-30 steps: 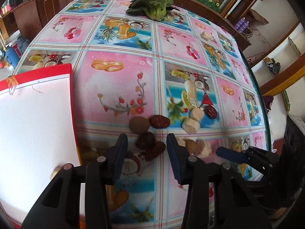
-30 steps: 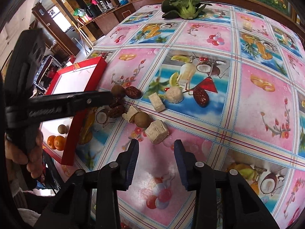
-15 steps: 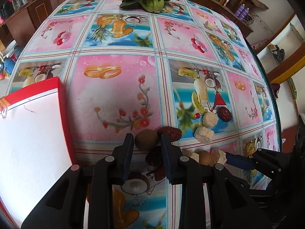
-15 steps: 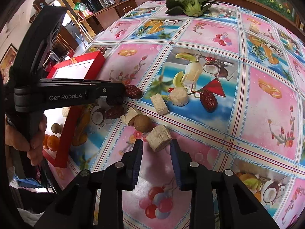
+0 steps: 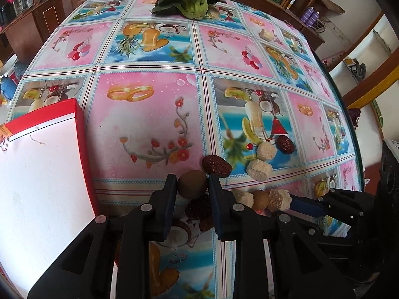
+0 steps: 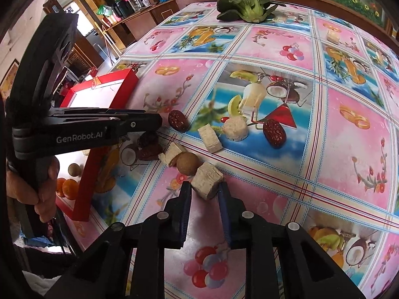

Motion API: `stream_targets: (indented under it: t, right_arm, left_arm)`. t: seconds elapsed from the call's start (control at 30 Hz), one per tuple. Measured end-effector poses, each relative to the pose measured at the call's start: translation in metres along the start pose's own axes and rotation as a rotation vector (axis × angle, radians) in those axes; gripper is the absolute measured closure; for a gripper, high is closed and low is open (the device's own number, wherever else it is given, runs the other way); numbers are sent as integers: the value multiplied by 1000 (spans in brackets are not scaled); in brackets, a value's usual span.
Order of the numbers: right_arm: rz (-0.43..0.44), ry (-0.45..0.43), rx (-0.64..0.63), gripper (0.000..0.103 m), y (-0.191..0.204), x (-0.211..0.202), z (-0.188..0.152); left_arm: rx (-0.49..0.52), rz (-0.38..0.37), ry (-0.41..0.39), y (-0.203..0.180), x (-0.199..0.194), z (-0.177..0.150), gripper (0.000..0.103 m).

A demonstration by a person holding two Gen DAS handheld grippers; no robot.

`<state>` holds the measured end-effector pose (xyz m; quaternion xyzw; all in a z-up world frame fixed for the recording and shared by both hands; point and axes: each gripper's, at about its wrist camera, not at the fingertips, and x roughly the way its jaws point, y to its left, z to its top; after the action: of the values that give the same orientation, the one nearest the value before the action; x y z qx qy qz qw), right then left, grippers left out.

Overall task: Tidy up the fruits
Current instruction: 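Close left gripper on the brown fruit while right gripper grasps the yam chunk, then carry the brown fruit and yam chunk over the tray with both grippers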

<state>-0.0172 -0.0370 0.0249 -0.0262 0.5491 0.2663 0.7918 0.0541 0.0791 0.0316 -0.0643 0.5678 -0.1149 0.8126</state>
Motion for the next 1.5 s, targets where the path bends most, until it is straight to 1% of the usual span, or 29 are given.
stream_targets:
  t: [0.27,0.37,0.5,0.7,0.93,1.1,1.27,1.37,1.5]
  right_arm:
    - [1,-14,24,81,-2,-9,-4]
    - [12,-21,41,81,-1,-15,-7]
    - [23,-28,28,81,8,-17,-5]
    - [60,-34,-37,81,39,-16,4]
    - [108,-19,-148,81,84,-7,17]
    - [142,-9,-233,81,121,3,28]
    - [158,6,-308,81,152,20,38]
    - [168,12,-315,81,164,28,47]
    - [161,27,-325,81,176,44,63]
  left_arm:
    - [-38,-53,-50,8,-30,-17,80]
    - [-48,-60,-73,13,-44,-25,80]
    - [-71,-61,-92,22,-56,-35,80]
    - [-125,-54,-126,45,-78,-52,80]
    - [-227,3,-160,96,-99,-72,80]
    - [-278,34,-160,118,-102,-88,79]
    - [-303,49,-141,130,-98,-101,79]
    - [-303,44,-126,131,-94,-107,79]
    - [-293,36,-106,130,-88,-113,79]
